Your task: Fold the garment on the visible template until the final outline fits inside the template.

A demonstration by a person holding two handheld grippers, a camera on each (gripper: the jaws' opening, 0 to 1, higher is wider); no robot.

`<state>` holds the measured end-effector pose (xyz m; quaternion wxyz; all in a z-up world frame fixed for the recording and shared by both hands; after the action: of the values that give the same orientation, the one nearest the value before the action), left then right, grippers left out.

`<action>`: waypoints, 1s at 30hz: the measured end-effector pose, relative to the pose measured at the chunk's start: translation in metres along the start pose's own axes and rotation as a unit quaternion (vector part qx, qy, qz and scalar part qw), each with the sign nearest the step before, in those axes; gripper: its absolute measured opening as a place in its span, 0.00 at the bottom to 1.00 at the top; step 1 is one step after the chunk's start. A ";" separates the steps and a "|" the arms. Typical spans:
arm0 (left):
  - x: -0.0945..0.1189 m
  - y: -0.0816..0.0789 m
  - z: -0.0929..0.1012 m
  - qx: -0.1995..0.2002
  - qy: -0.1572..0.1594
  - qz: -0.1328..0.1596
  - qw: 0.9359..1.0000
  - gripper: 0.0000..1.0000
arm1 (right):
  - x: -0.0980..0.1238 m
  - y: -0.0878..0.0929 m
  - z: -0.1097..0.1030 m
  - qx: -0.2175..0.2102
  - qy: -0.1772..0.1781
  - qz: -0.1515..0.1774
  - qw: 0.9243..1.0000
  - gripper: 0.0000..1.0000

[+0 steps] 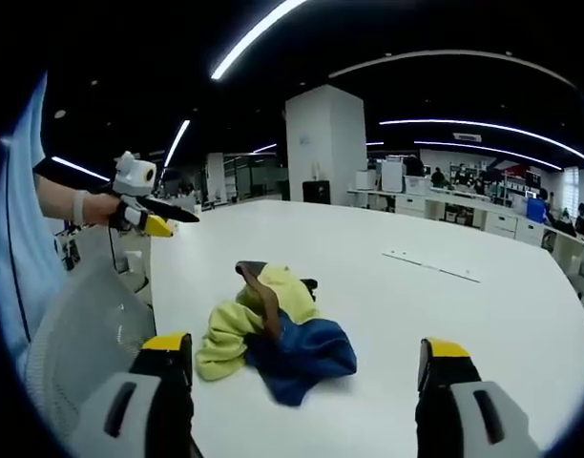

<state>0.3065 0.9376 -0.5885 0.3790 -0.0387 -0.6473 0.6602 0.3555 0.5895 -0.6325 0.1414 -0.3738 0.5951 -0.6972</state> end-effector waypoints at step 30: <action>-0.004 0.015 -0.028 -0.039 0.040 -0.004 0.998 0.88 | -0.001 -0.010 -0.013 -0.007 0.011 -0.023 1.000 0.97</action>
<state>0.3177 0.9598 -0.6080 0.4054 -0.0776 -0.6570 0.6309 0.3500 0.6018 -0.6242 0.1163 -0.3805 0.5924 -0.7005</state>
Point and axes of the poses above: the point that each gripper's makers call its tool centre point, and the gripper's own axes: x roughly backward along the fingers, z roughly to its right, y roughly out of its underside, the point moved 6 cm from there along x, roughly backward along the fingers, and after that the axes turned 11 degrees about y, right-handed, at the moved point
